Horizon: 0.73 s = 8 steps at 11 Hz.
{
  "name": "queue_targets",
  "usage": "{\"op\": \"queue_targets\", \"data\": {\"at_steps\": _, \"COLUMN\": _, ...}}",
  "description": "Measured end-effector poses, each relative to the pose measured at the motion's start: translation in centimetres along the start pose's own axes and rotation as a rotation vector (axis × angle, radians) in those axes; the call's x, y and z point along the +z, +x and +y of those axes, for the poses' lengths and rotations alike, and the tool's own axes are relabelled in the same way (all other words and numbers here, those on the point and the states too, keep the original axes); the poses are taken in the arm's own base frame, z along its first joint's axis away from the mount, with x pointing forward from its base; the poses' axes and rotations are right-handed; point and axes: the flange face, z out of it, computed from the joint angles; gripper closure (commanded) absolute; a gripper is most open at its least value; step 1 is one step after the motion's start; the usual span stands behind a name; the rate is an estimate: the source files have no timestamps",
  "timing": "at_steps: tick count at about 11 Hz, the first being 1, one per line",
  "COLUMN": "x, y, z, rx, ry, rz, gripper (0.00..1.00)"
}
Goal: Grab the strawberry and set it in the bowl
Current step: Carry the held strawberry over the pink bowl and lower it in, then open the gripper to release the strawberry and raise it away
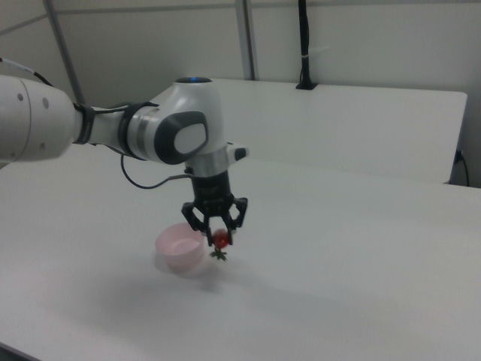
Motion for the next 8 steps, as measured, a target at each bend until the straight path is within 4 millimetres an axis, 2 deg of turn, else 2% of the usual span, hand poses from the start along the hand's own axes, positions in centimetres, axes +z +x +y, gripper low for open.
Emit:
{"op": "queue_targets", "data": {"at_steps": 2, "x": -0.5, "y": 3.7, "z": -4.8, "rx": 0.018, "ry": 0.001, "rz": 0.009, "gripper": 0.63}}
{"op": "queue_targets", "data": {"at_steps": 4, "x": 0.0, "y": 6.6, "z": -8.9, "rx": 0.060, "ry": 0.024, "rz": 0.012, "gripper": 0.62}}
{"op": "queue_targets", "data": {"at_steps": 5, "x": 0.3, "y": 7.5, "z": -10.1, "rx": 0.072, "ry": 0.037, "rz": 0.012, "gripper": 0.41}}
{"op": "queue_targets", "data": {"at_steps": 6, "x": 0.7, "y": 8.0, "z": -10.7, "rx": 0.069, "ry": 0.045, "rz": 0.009, "gripper": 0.03}}
{"op": "queue_targets", "data": {"at_steps": 8, "x": 1.8, "y": 8.9, "z": -10.8, "rx": 0.112, "ry": 0.050, "rz": 0.017, "gripper": 0.00}}
